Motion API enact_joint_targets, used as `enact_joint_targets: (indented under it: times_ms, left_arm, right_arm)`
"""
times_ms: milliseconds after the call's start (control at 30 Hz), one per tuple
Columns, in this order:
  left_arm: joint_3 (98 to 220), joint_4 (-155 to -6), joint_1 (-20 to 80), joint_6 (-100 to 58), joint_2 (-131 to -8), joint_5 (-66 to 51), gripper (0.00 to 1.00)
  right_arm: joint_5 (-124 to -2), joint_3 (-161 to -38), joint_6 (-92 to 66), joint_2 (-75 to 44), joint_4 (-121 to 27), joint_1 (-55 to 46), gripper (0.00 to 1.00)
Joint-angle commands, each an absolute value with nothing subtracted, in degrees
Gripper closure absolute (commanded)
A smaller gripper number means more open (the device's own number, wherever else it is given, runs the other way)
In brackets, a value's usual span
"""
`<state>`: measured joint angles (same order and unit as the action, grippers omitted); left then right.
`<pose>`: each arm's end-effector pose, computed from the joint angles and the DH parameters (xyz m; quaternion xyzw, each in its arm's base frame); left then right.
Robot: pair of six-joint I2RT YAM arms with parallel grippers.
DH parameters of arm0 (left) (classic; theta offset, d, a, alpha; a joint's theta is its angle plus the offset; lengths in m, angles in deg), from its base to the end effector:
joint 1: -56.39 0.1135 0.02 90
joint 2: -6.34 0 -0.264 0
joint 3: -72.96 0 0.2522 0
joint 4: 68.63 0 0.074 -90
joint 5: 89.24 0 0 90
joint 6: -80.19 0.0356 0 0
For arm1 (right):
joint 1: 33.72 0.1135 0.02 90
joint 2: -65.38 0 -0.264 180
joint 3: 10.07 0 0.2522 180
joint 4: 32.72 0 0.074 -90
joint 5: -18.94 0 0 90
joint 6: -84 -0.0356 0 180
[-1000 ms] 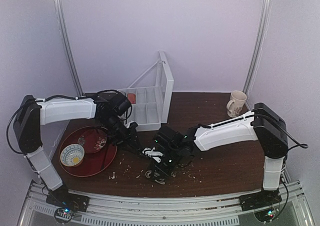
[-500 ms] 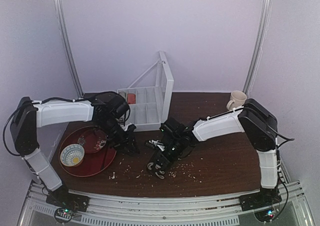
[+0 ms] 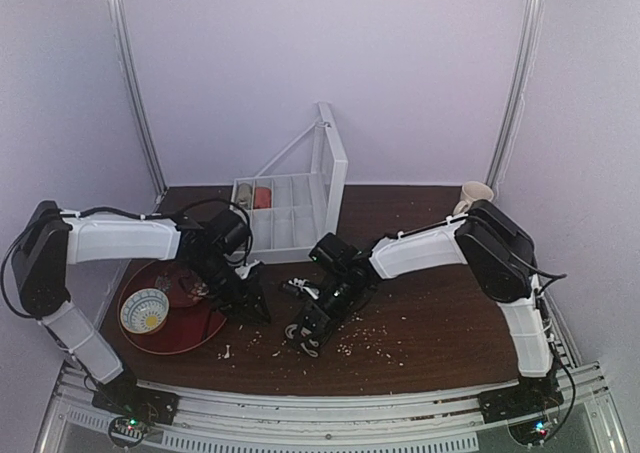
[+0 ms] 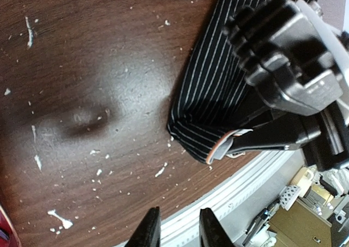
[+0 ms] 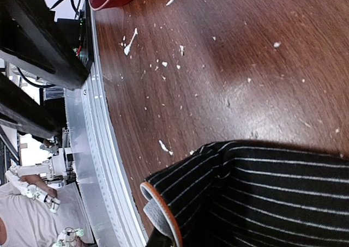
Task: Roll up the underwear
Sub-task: Roll the underwear at the center of the board.
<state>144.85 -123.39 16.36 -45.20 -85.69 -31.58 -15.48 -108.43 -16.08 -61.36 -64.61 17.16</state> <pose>0.2123 -0.2032 0.1900 -0.0751 -0.9499 0.2956 0.0690 0.2589 0.3649 0.1234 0.4102 -0.7597 -0.5035 0.0330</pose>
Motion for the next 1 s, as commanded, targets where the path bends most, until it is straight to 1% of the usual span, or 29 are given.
enact_joint_targets:
  times_ms: [0,133,267,433,700,867,967]
  left_arm:
    - [141.7,-117.2,16.2,-42.5,-83.7,-31.7,0.65]
    - [138.3,-112.7,16.3,-42.2,-82.5,-32.8,0.64]
    - [136.2,-108.8,16.3,-40.3,-82.2,-34.0,0.60]
    - [135.5,-104.8,16.3,-37.9,-83.4,-35.0,0.55]
    - [132.8,-94.2,15.9,-37.1,-85.4,-39.0,0.54]
    - [132.6,-92.5,13.1,-34.9,-86.4,-36.3,0.52]
    - [131.8,-89.7,13.0,-35.4,-87.9,-36.8,0.52]
  right_arm:
    - [-11.8,-112.3,-11.2,-65.0,-72.5,16.3,1.00]
    - [-10.3,-114.7,-8.5,-67.5,-76.4,15.2,1.00]
    - [-9.6,-113.5,-9.0,-67.7,-75.1,14.4,1.00]
    - [-9.0,-109.7,-12.6,-65.8,-69.4,14.4,1.00]
    - [-7.2,-109.1,-9.8,-65.4,-72.1,14.4,1.00]
    - [-7.3,-108.3,-10.9,-65.5,-70.5,14.4,1.00]
    - [-7.3,-108.3,-11.5,-65.5,-69.7,14.3,1.00]
